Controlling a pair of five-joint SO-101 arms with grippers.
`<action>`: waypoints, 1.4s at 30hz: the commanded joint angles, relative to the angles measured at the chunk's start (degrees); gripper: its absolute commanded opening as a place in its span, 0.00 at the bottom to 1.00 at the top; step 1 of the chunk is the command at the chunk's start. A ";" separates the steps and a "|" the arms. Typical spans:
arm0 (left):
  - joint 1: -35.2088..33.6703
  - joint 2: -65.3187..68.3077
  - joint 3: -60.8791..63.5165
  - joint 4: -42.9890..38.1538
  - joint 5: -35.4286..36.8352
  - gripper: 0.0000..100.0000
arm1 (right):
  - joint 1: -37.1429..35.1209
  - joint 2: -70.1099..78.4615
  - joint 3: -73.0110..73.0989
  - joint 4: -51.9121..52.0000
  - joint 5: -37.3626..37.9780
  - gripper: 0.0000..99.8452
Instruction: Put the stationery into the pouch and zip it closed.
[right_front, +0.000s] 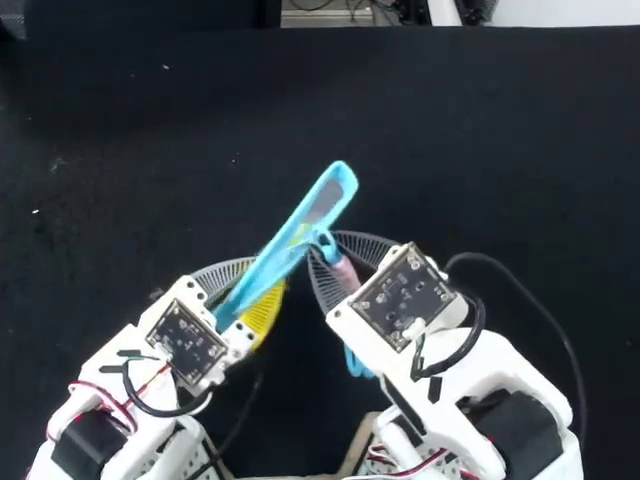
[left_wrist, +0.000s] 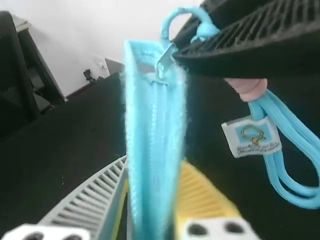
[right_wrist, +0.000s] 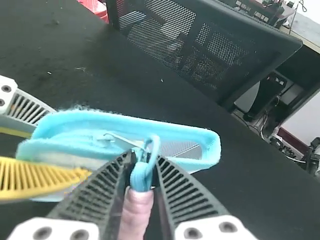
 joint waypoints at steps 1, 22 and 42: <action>-0.84 0.18 -4.09 5.01 -0.88 0.04 | -0.35 0.84 -2.68 -1.23 -0.62 0.01; -0.75 0.09 -3.56 10.37 -4.84 0.03 | 14.77 0.92 2.07 -11.25 -0.62 0.01; -0.75 0.00 -3.56 10.02 -4.84 0.03 | 29.71 1.01 12.18 -23.56 -0.18 0.01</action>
